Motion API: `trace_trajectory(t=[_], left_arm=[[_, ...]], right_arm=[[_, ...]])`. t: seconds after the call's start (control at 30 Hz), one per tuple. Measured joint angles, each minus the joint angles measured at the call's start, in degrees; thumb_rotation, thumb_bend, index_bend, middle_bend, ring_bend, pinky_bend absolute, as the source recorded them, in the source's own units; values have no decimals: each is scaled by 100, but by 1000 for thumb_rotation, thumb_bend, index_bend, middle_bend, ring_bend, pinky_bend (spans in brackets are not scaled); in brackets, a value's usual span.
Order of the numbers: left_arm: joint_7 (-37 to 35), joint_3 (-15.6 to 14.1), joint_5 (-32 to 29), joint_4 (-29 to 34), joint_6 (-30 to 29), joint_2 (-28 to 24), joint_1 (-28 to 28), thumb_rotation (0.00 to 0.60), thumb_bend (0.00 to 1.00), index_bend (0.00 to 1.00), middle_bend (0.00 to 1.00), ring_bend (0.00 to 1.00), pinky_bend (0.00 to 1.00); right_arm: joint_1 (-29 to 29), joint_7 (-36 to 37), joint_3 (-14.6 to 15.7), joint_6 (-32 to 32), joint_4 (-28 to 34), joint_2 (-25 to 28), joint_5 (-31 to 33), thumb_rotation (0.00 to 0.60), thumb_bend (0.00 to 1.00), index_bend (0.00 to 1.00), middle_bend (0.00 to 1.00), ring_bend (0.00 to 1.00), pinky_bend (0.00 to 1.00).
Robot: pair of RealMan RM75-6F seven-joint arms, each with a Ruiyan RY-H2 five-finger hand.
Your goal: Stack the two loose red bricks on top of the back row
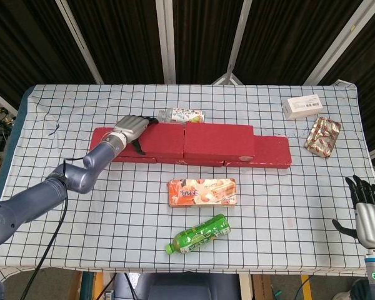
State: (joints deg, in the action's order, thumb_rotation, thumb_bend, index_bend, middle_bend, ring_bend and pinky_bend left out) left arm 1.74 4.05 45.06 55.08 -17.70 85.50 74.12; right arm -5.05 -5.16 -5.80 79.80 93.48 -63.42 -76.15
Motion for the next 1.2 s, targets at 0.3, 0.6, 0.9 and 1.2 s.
trace_trajectory(t=[0.3, 0.6, 0.9, 1.2], left_arm=[[-18, 22, 8, 30, -44, 7, 11, 600, 168, 329, 241, 148, 213], [63, -67, -102, 40, -53, -6, 67, 600, 128, 260, 170, 103, 197], [157, -190, -348, -2, -81, 45, 136, 600, 53, 193, 98, 32, 166], [206, -226, -471, 67, -141, 24, 178, 600, 0, 154, 46, 0, 156]], right_arm=[[2, -18, -2, -3, 21, 11, 14, 600, 217, 0, 0, 0, 0], [5, -26, -7, -20, 38, 16, 51, 600, 217, 0, 0, 0, 0], [-1, -70, -20, -47, 69, 17, 121, 600, 217, 0, 0, 0, 0], [-2, -126, -17, -67, 112, 31, 158, 600, 217, 0, 0, 0, 0]])
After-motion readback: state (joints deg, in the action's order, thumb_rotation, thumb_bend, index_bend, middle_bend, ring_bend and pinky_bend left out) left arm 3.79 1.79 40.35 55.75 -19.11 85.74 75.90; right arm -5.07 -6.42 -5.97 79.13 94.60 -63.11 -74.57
